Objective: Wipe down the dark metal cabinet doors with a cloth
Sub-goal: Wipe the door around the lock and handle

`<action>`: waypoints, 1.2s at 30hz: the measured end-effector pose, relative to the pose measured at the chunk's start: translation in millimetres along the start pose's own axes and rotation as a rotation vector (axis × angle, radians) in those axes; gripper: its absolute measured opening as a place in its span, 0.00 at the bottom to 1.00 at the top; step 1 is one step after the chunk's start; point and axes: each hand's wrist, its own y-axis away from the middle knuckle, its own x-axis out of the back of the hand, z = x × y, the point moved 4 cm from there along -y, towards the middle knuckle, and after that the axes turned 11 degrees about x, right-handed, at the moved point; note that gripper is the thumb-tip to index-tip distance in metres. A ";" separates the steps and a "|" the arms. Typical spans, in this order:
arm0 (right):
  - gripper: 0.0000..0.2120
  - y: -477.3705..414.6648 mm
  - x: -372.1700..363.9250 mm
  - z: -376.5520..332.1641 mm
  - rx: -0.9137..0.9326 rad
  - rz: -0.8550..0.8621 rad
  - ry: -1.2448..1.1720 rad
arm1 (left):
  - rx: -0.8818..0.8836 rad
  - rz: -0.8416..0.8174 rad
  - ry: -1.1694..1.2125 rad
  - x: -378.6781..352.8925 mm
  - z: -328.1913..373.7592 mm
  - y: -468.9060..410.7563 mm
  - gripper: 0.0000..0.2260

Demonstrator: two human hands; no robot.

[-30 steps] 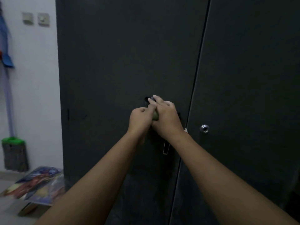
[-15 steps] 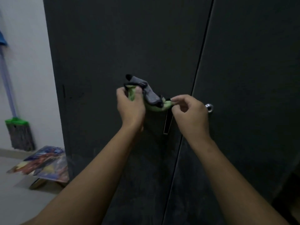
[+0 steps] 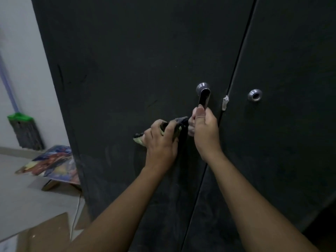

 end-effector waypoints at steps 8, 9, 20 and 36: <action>0.16 8.8 -7.0 17.8 0.099 0.104 -0.022 | -0.198 -0.101 -0.141 -33.4 -51.8 62.5 0.23; 0.15 16.8 -6.6 26.2 0.092 0.108 -0.023 | -0.168 -0.082 -0.109 -27.7 -59.6 59.7 0.23; 0.26 81.2 -9.9 50.2 0.203 -0.109 0.592 | 0.411 0.310 0.213 37.0 -165.7 25.9 0.17; 0.40 125.4 -5.3 130.3 0.363 -0.281 1.064 | 0.066 -0.011 -0.012 -47.6 -114.2 102.8 0.22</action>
